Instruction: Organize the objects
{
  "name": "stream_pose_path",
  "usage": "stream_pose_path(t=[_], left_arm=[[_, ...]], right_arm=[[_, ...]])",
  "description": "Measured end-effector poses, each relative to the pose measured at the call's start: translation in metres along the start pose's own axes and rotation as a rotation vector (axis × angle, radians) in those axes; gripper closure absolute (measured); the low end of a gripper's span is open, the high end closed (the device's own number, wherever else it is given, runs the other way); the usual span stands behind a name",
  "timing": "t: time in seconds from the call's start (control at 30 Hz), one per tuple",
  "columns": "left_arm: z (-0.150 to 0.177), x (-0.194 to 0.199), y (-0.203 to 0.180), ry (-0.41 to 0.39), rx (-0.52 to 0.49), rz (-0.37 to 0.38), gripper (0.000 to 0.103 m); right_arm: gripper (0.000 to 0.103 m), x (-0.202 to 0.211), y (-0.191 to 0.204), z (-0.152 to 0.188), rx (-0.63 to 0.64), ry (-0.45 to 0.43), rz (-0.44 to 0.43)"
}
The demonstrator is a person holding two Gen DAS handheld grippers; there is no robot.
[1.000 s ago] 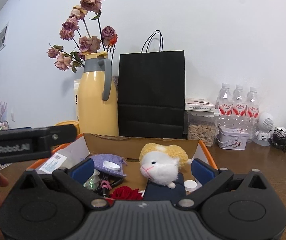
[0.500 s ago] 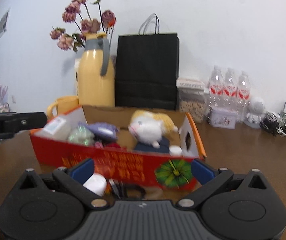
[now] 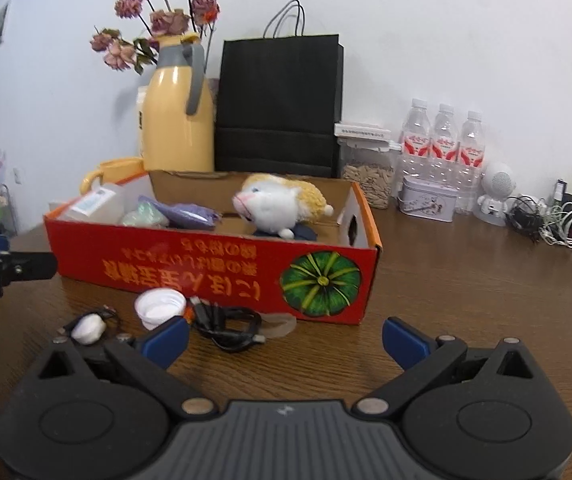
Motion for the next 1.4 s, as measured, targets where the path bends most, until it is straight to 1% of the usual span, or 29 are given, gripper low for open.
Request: stream_pose_path(t=[0.1, 0.23, 0.37, 0.43, 0.47, 0.5, 0.53, 0.6, 0.63, 0.67, 0.7, 0.77, 0.8, 0.83, 0.93, 1.03, 1.1, 1.13, 1.17, 1.2, 1.27, 1.4], left_arm=[[0.004, -0.005, -0.003, 0.030, -0.004, 0.005, 0.000], [0.008, -0.015, -0.013, 0.067, -0.029, 0.013, 0.000], [0.016, -0.025, -0.028, 0.116, -0.066, 0.049, 0.000], [0.021, -0.026, -0.033, 0.130, -0.075, 0.055, 0.000], [0.023, -0.027, -0.034, 0.133, -0.074, 0.059, 0.002], [0.024, -0.026, -0.033, 0.133, -0.066, 0.065, 0.005], [0.023, -0.025, -0.032, 0.132, -0.051, 0.070, 0.011], [0.020, -0.023, -0.027, 0.116, -0.009, 0.073, 0.013], [0.018, -0.023, -0.025, 0.107, 0.004, 0.063, 0.017], [0.017, -0.023, -0.022, 0.103, 0.014, 0.048, 0.025], [0.017, -0.026, -0.019, 0.111, 0.024, 0.036, 0.030], [0.020, -0.032, -0.014, 0.147, 0.043, 0.028, 0.044], [0.021, -0.035, -0.012, 0.158, 0.047, 0.016, 0.047], [0.021, -0.036, -0.011, 0.156, 0.051, 0.009, 0.047], [0.022, -0.039, -0.014, 0.175, 0.036, 0.042, 0.047], [0.023, -0.041, -0.021, 0.174, 0.007, 0.070, 0.047], [0.024, -0.045, -0.026, 0.173, -0.026, 0.067, 0.047], [0.024, -0.047, -0.029, 0.169, -0.043, 0.070, 0.056], [0.024, -0.047, -0.031, 0.164, -0.053, 0.078, 0.081], [0.023, -0.046, -0.033, 0.162, -0.053, 0.101, 0.089], [0.024, -0.045, -0.034, 0.162, -0.047, 0.127, 0.090], [0.020, -0.037, -0.033, 0.126, -0.035, 0.126, 0.090]], right_arm=[[0.000, -0.003, 0.001, 0.004, 0.017, 0.026, 0.012], [0.000, -0.003, -0.002, 0.005, 0.001, 0.023, 0.012], [0.000, -0.003, -0.005, 0.005, -0.019, 0.021, 0.013], [0.000, -0.003, -0.006, 0.005, -0.024, 0.021, 0.009], [0.000, -0.003, -0.006, 0.004, -0.026, 0.021, 0.006], [0.000, -0.003, -0.006, 0.005, -0.028, 0.021, 0.004], [0.000, -0.003, -0.006, 0.005, -0.030, 0.020, 0.003], [0.000, -0.003, -0.006, 0.004, -0.031, 0.018, 0.002], [0.000, -0.003, -0.006, 0.004, -0.030, 0.017, 0.001], [0.000, -0.003, -0.006, 0.004, -0.029, 0.016, 0.000], [0.000, -0.003, -0.005, 0.004, -0.028, 0.016, -0.001], [0.000, -0.002, -0.005, 0.004, -0.026, 0.014, -0.002], [0.000, -0.002, -0.005, 0.004, -0.026, 0.014, -0.002], [0.000, -0.002, -0.005, 0.004, -0.026, 0.013, -0.002], [0.000, -0.002, -0.005, 0.004, -0.024, 0.013, -0.004], [0.000, -0.002, -0.005, 0.004, -0.024, 0.013, -0.004], [0.000, -0.002, -0.005, 0.004, -0.023, 0.013, -0.004], [0.000, -0.002, -0.005, 0.004, -0.023, 0.013, -0.004], [0.000, -0.002, -0.005, 0.004, -0.024, 0.013, -0.004], [0.000, -0.002, -0.005, 0.004, -0.024, 0.013, -0.004], [0.000, -0.002, -0.005, 0.004, -0.024, 0.013, -0.004], [0.000, -0.002, -0.004, 0.004, -0.025, 0.013, -0.009]])
Point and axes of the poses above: each gripper's, at about its wrist camera, not at the fingertips, and x roughly against the way its jaws point, y to its left, z to its underside, the point moved 3 cm from there along -x, roughly the way its jaws point, and after that the axes turned 12 degrees about -y, right-handed, at the moved point
